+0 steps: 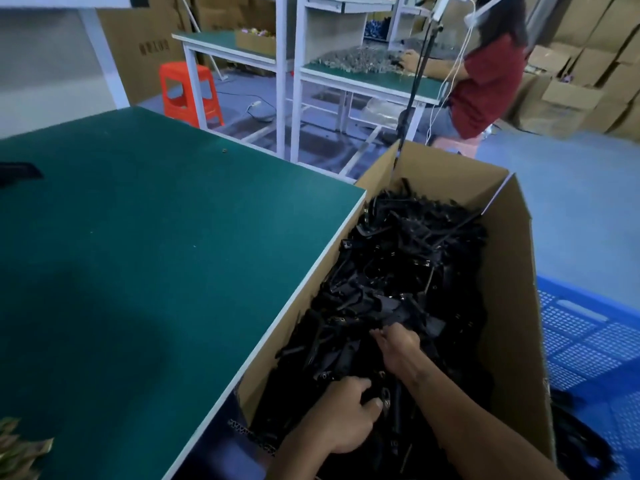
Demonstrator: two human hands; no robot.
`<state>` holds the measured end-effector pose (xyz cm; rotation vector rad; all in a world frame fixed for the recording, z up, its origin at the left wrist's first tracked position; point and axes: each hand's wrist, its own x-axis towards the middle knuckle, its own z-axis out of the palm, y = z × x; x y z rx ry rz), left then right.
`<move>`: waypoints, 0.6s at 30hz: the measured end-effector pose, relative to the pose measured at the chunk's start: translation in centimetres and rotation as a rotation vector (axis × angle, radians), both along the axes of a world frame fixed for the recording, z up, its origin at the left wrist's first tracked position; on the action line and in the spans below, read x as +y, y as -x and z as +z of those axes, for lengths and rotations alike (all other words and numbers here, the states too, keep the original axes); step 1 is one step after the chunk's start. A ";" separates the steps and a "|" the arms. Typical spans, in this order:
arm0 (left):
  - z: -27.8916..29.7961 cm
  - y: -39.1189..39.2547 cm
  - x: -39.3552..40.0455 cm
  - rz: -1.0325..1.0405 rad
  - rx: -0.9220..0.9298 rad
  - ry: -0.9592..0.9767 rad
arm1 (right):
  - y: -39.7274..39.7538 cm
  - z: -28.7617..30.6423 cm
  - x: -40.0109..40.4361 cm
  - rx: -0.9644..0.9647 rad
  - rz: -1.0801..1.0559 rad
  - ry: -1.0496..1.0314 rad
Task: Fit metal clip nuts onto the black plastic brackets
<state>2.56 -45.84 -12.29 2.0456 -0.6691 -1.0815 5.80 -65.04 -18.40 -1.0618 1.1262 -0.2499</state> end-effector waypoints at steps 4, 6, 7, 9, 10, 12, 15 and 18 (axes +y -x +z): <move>2.4 -0.4 1.1 0.036 -0.086 0.105 | 1.5 1.6 3.8 -0.061 -0.051 -0.005; 4.9 -0.1 2.3 0.064 -0.153 0.211 | 1.9 3.9 6.0 -0.099 0.033 0.186; 6.0 0.0 3.2 0.097 -0.210 0.276 | 1.9 5.2 6.8 -0.147 0.096 0.315; 7.9 -0.4 6.1 0.160 -0.301 0.467 | 1.3 8.7 9.2 -0.341 0.193 0.548; 8.8 -0.9 8.2 0.209 -0.308 0.572 | 0.7 10.5 10.6 -0.452 0.232 0.642; 10.7 -2.5 13.6 0.418 -0.241 0.717 | -0.8 13.6 14.3 -0.632 0.333 0.769; 12.5 -5.0 24.4 0.907 -0.369 0.887 | -4.2 16.2 20.7 -0.756 0.647 0.901; 11.8 -6.0 34.8 1.482 -0.608 0.820 | -8.5 16.4 28.3 -0.737 1.134 0.913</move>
